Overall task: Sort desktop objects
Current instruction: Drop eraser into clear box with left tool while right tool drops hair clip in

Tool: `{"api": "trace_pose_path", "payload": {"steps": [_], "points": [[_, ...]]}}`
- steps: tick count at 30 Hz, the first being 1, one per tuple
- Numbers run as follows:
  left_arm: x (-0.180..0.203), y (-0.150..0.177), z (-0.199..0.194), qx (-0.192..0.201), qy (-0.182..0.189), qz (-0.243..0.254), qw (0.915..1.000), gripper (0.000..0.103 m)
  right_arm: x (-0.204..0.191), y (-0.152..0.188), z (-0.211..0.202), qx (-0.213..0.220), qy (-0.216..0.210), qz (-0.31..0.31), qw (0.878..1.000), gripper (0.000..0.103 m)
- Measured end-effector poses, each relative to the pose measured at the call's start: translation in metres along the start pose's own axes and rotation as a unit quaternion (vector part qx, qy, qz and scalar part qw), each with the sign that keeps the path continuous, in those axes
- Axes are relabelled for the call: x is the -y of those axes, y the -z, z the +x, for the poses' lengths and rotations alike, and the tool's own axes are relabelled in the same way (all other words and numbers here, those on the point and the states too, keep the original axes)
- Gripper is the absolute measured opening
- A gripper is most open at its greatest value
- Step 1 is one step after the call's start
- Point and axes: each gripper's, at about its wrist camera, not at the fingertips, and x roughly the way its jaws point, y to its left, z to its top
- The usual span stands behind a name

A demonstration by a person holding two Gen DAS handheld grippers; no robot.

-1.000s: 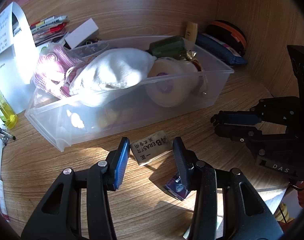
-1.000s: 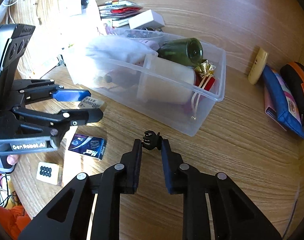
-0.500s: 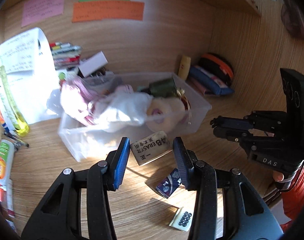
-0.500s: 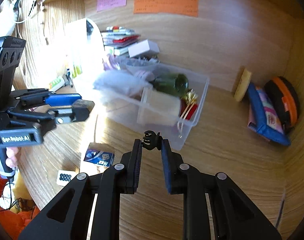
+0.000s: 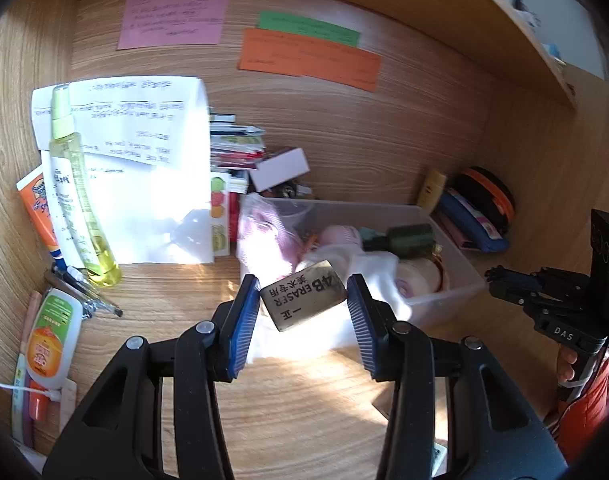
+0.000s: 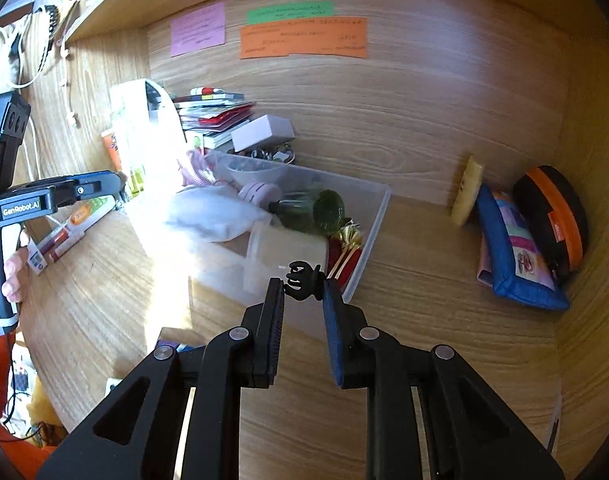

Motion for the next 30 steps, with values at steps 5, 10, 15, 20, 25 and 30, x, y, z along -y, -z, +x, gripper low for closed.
{"api": "trace_pose_path", "payload": {"steps": [5, 10, 15, 20, 25, 30], "points": [[-0.003, 0.0, 0.022, -0.002, -0.03, -0.01, 0.9995, 0.044, 0.009, -0.011, 0.012, 0.003, 0.001, 0.013, 1.0, 0.018], [-0.002, 0.005, 0.047, -0.007, -0.039, -0.015, 0.9991, 0.044, 0.022, -0.016, 0.032, -0.006, -0.001, 0.057, 0.998, 0.018], [0.003, 0.006, 0.049, -0.002, -0.023, -0.005, 0.9997, 0.044, 0.022, -0.014, 0.04, -0.01, -0.002, 0.054, 0.998, 0.018], [-0.001, 0.006, 0.052, -0.014, -0.013, -0.01, 0.9998, 0.044, 0.016, -0.012, 0.044, -0.012, -0.004, 0.041, 0.999, 0.018], [0.002, 0.009, 0.052, -0.02, -0.016, -0.01, 0.9996, 0.045, 0.015, -0.012, 0.043, -0.008, 0.005, 0.033, 0.999, 0.018], [0.005, 0.011, 0.048, -0.017, -0.02, -0.008, 0.9996, 0.046, 0.018, -0.013, 0.042, -0.009, -0.006, 0.046, 0.999, 0.022]]}}
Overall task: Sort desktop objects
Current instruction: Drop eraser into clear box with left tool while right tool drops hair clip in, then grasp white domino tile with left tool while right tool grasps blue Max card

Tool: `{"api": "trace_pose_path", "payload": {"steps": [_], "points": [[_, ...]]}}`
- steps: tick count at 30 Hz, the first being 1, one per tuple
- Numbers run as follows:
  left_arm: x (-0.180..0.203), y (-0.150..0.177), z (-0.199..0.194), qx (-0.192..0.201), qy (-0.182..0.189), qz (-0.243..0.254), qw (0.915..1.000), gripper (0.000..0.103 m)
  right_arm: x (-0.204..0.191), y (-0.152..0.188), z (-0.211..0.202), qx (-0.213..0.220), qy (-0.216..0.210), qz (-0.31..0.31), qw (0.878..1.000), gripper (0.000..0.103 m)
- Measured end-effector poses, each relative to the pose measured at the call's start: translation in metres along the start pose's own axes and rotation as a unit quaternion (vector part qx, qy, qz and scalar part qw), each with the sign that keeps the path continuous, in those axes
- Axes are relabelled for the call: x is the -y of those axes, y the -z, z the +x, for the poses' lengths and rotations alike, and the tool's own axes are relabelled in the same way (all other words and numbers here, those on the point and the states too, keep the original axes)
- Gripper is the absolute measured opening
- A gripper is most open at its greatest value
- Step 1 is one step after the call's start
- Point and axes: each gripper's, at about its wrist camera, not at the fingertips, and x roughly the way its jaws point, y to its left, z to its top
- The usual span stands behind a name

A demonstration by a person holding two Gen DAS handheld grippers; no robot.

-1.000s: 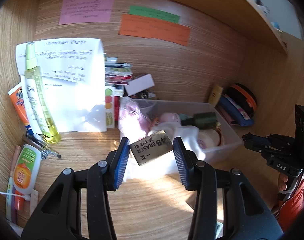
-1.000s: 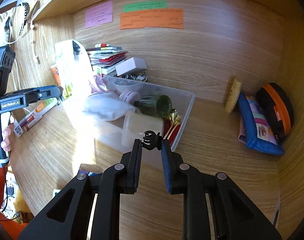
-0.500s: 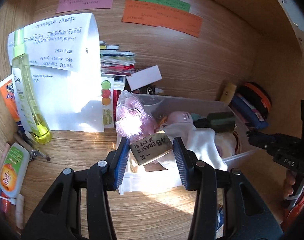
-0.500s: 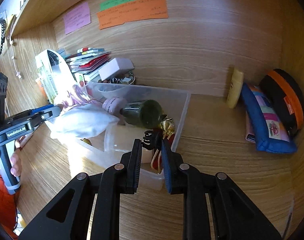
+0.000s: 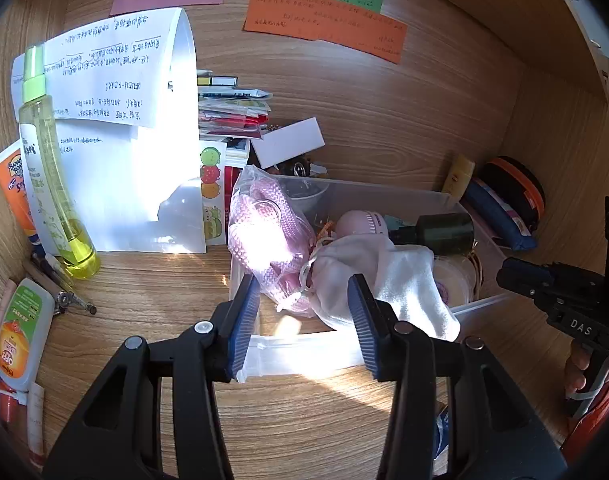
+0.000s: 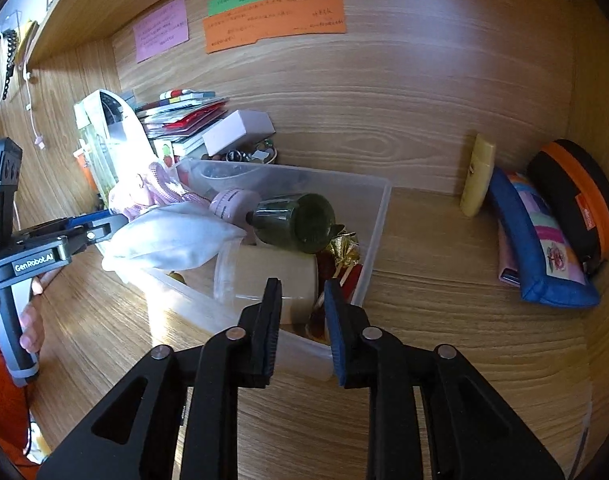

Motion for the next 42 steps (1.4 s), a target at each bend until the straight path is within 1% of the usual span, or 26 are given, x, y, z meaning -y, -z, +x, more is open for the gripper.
{"api": "trace_pose_path", "payload": {"steps": [4, 6, 8, 10, 12, 13, 14, 15, 16, 17, 18, 19, 21, 22, 23, 26, 30, 42], "points": [[0.002, 0.0, -0.003, 0.007, -0.005, 0.004, 1.0, 0.047, -0.005, 0.0, -0.003, 0.008, 0.005, -0.009, 1.0, 0.031], [0.002, -0.002, -0.008, 0.017, -0.007, 0.001, 0.9998, 0.05, -0.008, 0.0, -0.004, 0.013, 0.008, -0.013, 1.0, 0.038], [0.001, -0.004, -0.014, 0.027, -0.013, -0.003, 0.9995, 0.059, -0.01, 0.0, -0.005, 0.015, 0.009, -0.014, 1.0, 0.043], [0.003, -0.005, -0.02, 0.038, -0.017, -0.002, 0.9991, 0.061, -0.012, 0.0, -0.006, 0.015, 0.01, -0.014, 1.0, 0.047], [0.006, -0.006, -0.025, 0.043, -0.019, 0.003, 0.9989, 0.063, -0.016, 0.0, -0.008, 0.015, 0.014, -0.02, 1.0, 0.056], [0.008, -0.006, -0.028, 0.045, -0.019, 0.006, 0.9988, 0.069, -0.018, 0.0, -0.01, 0.018, 0.017, -0.024, 0.999, 0.059], [0.01, -0.006, -0.031, 0.048, -0.021, 0.01, 0.9986, 0.075, -0.021, 0.001, -0.012, 0.021, 0.021, -0.029, 0.999, 0.065], [0.011, -0.005, -0.034, 0.051, -0.021, 0.012, 0.9984, 0.078, -0.023, 0.001, -0.015, 0.026, 0.026, -0.034, 0.999, 0.072], [0.013, -0.005, -0.038, 0.054, -0.02, 0.017, 0.9982, 0.082, -0.026, 0.001, -0.018, 0.029, 0.028, -0.037, 0.999, 0.075], [0.015, -0.005, -0.041, 0.056, -0.021, 0.02, 0.998, 0.088, -0.029, 0.002, -0.021, 0.031, 0.029, -0.041, 0.998, 0.082], [0.016, -0.004, -0.044, 0.059, -0.022, 0.022, 0.9978, 0.092, -0.031, 0.002, -0.024, 0.032, 0.029, -0.044, 0.998, 0.086], [0.016, -0.003, -0.047, 0.062, -0.024, 0.022, 0.9975, 0.096, -0.033, 0.002, -0.026, 0.033, 0.028, -0.047, 0.998, 0.086], [0.019, -0.001, -0.053, 0.069, -0.029, 0.028, 0.9968, 0.097, -0.037, 0.003, -0.032, 0.034, 0.028, -0.049, 0.998, 0.088], [0.021, 0.0, -0.055, 0.07, -0.031, 0.031, 0.9966, 0.1, -0.038, 0.003, -0.033, 0.033, 0.028, -0.049, 0.998, 0.088], [0.023, 0.004, -0.056, 0.069, -0.036, 0.037, 0.9963, 0.101, -0.039, 0.004, -0.034, 0.031, 0.028, -0.048, 0.998, 0.09], [0.028, 0.012, -0.056, 0.062, -0.053, 0.05, 0.9955, 0.101, -0.041, 0.008, -0.036, 0.025, 0.026, -0.041, 0.999, 0.092], [0.034, 0.026, -0.059, 0.051, -0.061, 0.07, 0.9944, 0.101, -0.042, 0.017, -0.041, 0.014, 0.022, -0.037, 0.999, 0.092], [0.052, 0.066, -0.072, 0.02, -0.07, 0.123, 0.9897, 0.101, -0.053, 0.043, -0.059, 0.003, 0.028, -0.044, 0.999, 0.092]]}}
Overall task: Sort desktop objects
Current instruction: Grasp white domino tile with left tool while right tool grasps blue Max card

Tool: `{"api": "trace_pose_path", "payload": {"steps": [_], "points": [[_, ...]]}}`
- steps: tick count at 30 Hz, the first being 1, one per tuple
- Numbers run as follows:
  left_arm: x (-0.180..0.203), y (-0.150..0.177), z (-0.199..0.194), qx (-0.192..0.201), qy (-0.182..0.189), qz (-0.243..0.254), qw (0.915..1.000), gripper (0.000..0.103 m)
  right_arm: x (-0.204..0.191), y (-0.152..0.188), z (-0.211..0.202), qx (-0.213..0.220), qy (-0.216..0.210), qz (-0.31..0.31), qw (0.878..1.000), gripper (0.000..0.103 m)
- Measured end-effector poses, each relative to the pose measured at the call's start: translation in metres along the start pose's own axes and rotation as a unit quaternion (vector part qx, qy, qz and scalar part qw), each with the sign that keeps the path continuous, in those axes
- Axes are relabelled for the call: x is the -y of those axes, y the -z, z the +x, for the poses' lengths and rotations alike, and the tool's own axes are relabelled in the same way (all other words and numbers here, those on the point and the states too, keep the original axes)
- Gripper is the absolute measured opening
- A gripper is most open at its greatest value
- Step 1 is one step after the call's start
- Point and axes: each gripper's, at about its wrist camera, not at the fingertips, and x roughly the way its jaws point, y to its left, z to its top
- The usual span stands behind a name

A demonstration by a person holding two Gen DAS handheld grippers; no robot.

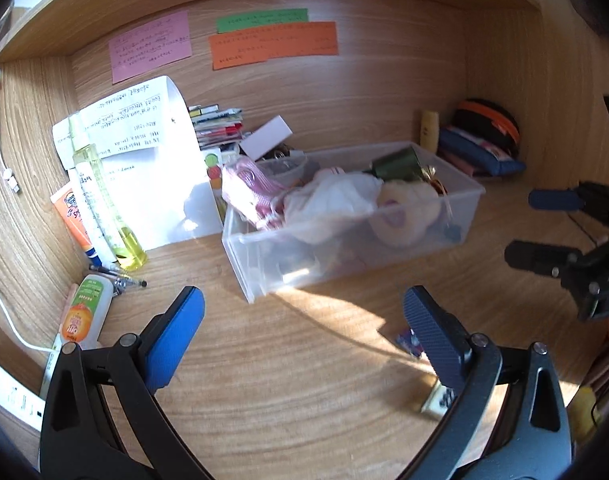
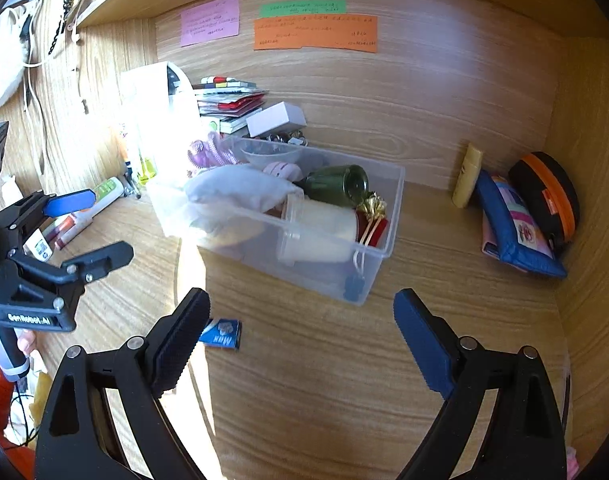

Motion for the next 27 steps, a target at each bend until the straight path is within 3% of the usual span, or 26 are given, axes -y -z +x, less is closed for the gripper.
{"api": "trace_pose_path", "payload": {"steps": [8, 18, 19, 23, 27], "points": [[0.027, 0.019, -0.001, -0.038, 0.065, 0.016, 0.997, 0.101, -0.002, 0.014, -0.01, -0.001, 0.01, -0.003, 1.0, 0.092], [0.057, 0.044, 0.013, -0.087, 0.108, 0.038, 0.9897, 0.101, 0.005, 0.027, -0.011, -0.012, 0.01, 0.007, 1.0, 0.092], [0.057, 0.046, 0.014, -0.086, 0.115, 0.037, 0.989, 0.099, 0.005, 0.028, -0.01, -0.014, 0.009, 0.008, 1.0, 0.092], [0.058, 0.049, 0.017, -0.098, 0.137, 0.037, 0.9851, 0.059, 0.006, 0.032, -0.005, -0.023, 0.004, 0.013, 1.0, 0.092], [0.055, 0.051, 0.021, -0.101, 0.149, 0.028, 0.9833, 0.047, 0.003, 0.032, -0.001, -0.028, -0.003, 0.011, 1.0, 0.092]]}}
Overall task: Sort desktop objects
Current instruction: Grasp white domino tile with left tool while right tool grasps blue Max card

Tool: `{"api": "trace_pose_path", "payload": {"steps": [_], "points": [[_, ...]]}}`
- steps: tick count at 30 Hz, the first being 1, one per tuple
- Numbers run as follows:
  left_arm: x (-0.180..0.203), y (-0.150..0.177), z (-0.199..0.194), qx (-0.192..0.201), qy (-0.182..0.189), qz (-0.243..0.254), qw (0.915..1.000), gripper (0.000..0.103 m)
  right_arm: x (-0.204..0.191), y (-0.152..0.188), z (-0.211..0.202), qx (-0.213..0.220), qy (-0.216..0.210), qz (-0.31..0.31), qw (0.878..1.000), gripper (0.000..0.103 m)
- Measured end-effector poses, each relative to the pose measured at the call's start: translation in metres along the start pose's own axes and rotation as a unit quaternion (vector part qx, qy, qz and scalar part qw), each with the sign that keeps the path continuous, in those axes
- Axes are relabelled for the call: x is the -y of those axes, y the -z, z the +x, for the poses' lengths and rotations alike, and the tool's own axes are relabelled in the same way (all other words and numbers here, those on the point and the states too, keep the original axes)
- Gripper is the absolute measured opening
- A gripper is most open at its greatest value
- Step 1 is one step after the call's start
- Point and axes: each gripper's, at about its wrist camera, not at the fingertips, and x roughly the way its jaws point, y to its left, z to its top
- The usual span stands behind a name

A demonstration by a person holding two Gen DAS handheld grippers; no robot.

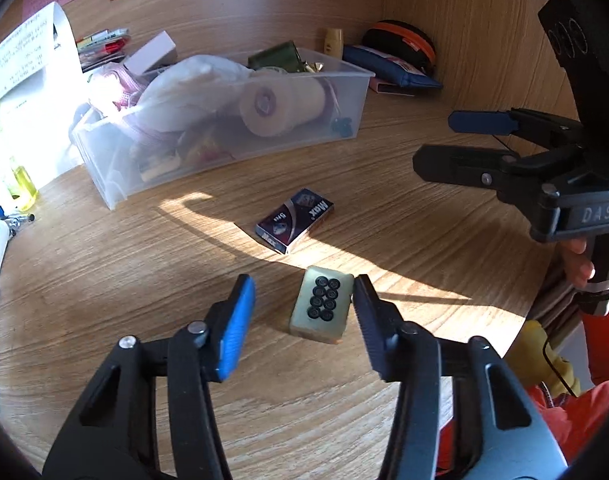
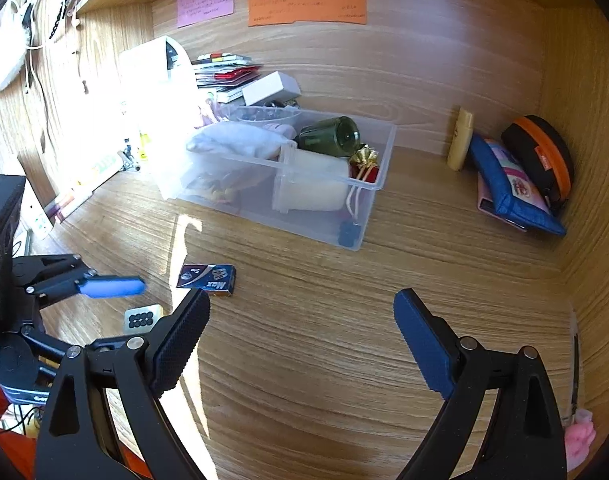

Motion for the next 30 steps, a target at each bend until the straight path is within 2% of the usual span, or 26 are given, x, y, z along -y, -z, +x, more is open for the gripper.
{"api": "trace_pose_path", "payload": {"steps": [2, 4, 10, 14, 19, 22, 24, 27, 28, 30], "points": [[0.001, 0.002, 0.0, 0.006, -0.002, 0.011, 0.9999, 0.031, -0.004, -0.001, 0.003, -0.008, -0.021, -0.003, 1.0, 0.092], [0.0, 0.004, -0.001, 0.01, -0.003, 0.013, 0.9999, 0.024, -0.007, -0.001, 0.008, -0.019, -0.041, -0.006, 0.999, 0.092], [-0.014, 0.009, -0.006, 0.017, -0.005, -0.014, 0.9997, 0.024, -0.024, -0.005, 0.034, -0.052, -0.058, -0.017, 0.997, 0.092], [-0.028, 0.009, -0.017, 0.035, -0.015, -0.035, 0.9987, 0.024, -0.039, -0.007, 0.052, -0.081, -0.09, -0.025, 0.992, 0.092], [-0.047, 0.007, -0.033, 0.066, -0.036, -0.056, 0.9956, 0.024, -0.053, -0.013, 0.065, -0.088, -0.085, -0.046, 0.991, 0.089], [-0.055, 0.007, -0.041, 0.081, -0.034, -0.072, 0.9935, 0.024, -0.058, -0.016, 0.068, -0.084, -0.08, -0.043, 0.992, 0.081], [-0.058, 0.005, -0.044, 0.09, -0.036, -0.075, 0.9925, 0.024, -0.061, -0.016, 0.071, -0.09, -0.077, -0.047, 0.992, 0.07], [-0.057, 0.004, -0.048, 0.098, -0.033, -0.077, 0.9916, 0.024, -0.065, -0.014, 0.077, -0.106, -0.074, -0.054, 0.99, 0.058], [-0.058, 0.003, -0.047, 0.099, -0.032, -0.077, 0.9915, 0.024, -0.068, -0.013, 0.078, -0.104, -0.067, -0.061, 0.99, 0.057], [-0.057, 0.002, -0.049, 0.107, -0.035, -0.079, 0.9905, 0.024, -0.074, -0.011, 0.077, -0.099, -0.063, -0.077, 0.99, 0.046]]}}
